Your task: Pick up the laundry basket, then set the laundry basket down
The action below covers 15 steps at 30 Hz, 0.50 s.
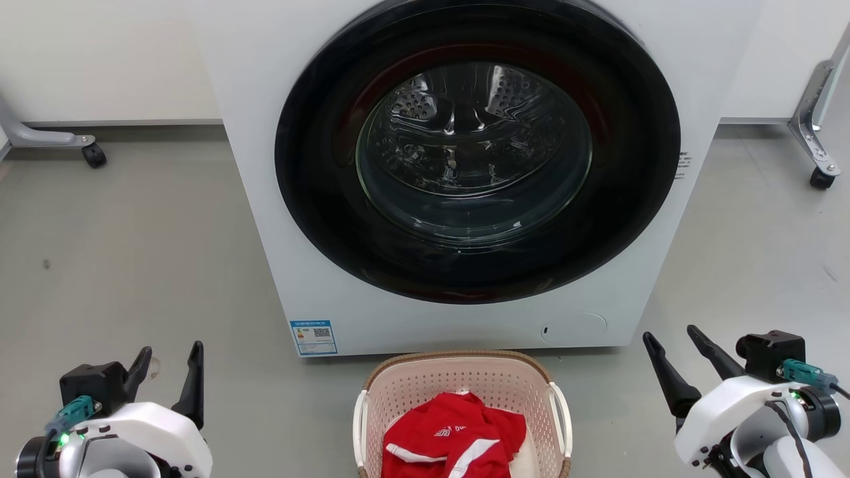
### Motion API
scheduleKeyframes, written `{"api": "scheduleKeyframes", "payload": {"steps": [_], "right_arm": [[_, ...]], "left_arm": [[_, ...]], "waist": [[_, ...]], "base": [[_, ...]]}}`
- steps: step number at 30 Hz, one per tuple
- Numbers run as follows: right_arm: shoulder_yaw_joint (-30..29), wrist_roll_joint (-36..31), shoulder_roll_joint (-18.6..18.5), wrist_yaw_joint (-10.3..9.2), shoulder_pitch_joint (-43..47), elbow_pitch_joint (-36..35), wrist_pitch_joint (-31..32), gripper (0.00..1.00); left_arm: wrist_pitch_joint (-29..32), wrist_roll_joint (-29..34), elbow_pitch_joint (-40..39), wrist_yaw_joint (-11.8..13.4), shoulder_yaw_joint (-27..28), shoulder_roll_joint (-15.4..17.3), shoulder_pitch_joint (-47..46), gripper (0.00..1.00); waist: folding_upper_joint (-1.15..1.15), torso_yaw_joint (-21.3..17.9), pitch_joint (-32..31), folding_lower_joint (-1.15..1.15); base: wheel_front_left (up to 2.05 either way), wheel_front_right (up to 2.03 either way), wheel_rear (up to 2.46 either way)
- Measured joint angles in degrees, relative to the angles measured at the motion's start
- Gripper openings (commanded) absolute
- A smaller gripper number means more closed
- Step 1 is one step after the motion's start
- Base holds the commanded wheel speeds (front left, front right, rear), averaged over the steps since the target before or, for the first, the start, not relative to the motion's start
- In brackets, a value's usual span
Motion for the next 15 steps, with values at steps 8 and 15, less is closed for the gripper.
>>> {"api": "scheduleKeyframes", "payload": {"steps": [8, 15], "right_arm": [[-0.02, 0.0, 0.01, 0.0, 0.01, -0.05, 0.01, 1.0], [-0.12, -0.08, 0.02, 0.0, 0.01, -0.12, 0.01, 1.0]], "left_arm": [[0.6, 0.03, -0.16, -0.45, -0.8, 0.11, -0.07, 1.0], [0.59, 0.02, -0.22, -0.44, -0.6, 0.03, -0.1, 1.0]], "waist": [[0.0, 0.11, 0.1, 0.0], [0.0, 0.15, 0.33, 0.0]], "base": [[0.0, 0.0, 0.0], [0.0, 0.0, 0.0]]}}
